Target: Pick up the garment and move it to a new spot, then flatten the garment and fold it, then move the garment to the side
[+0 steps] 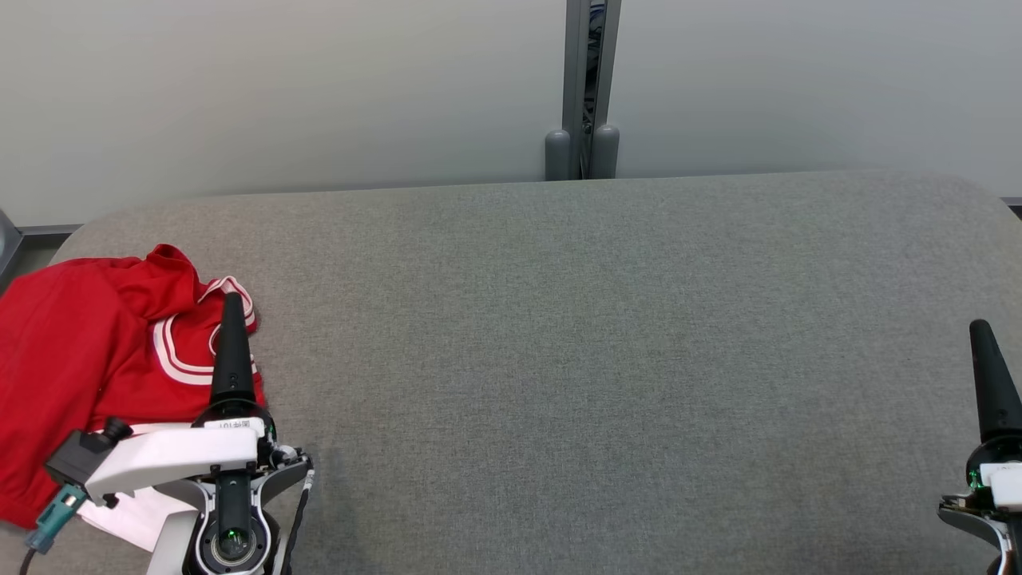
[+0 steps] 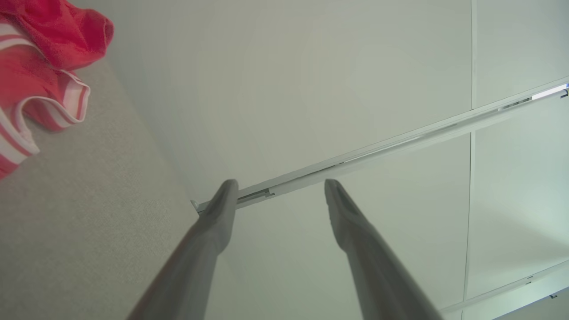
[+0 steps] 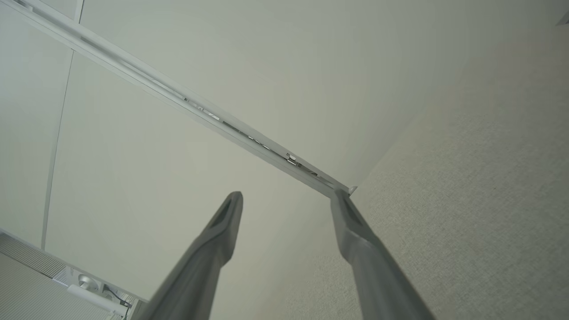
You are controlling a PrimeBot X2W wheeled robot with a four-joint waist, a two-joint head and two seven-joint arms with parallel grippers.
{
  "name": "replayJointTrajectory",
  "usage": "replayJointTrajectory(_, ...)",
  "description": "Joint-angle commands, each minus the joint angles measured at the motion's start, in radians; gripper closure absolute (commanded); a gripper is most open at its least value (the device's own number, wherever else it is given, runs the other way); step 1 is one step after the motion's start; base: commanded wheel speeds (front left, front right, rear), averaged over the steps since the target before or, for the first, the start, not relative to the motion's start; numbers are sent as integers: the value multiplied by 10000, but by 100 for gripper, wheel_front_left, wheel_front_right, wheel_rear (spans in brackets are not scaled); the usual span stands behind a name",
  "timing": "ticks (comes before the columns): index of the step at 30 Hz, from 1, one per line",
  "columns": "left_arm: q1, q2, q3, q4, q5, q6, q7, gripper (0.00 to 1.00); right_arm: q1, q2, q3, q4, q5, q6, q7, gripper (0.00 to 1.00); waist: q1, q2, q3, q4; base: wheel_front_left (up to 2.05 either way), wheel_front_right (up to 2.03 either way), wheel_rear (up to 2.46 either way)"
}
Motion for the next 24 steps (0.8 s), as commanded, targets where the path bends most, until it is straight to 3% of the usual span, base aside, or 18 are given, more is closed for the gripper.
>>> replayJointTrajectory(1,-326,30,160,-373,630,-83,-37,0,-319,-49,-91,-279,-758,32,-126,0,0,0,19,9,0,0,0)
replayJointTrajectory(5,-401,34,131,-804,1654,-26,-80,0,-488,68,-52,-584,-2030,35,-219,0,0,0,71,1,0,0,0)
replayJointTrajectory(14,-395,40,-410,-1581,3821,710,-173,0,-685,321,-121,-1063,-4532,39,-412,0,0,0,183,-27,0,0,0)
replayJointTrajectory(24,-121,45,-373,-2218,5652,1421,-265,0,-732,544,178,-1397,-6222,45,-578,0,0,0,169,-44,0,0,0)
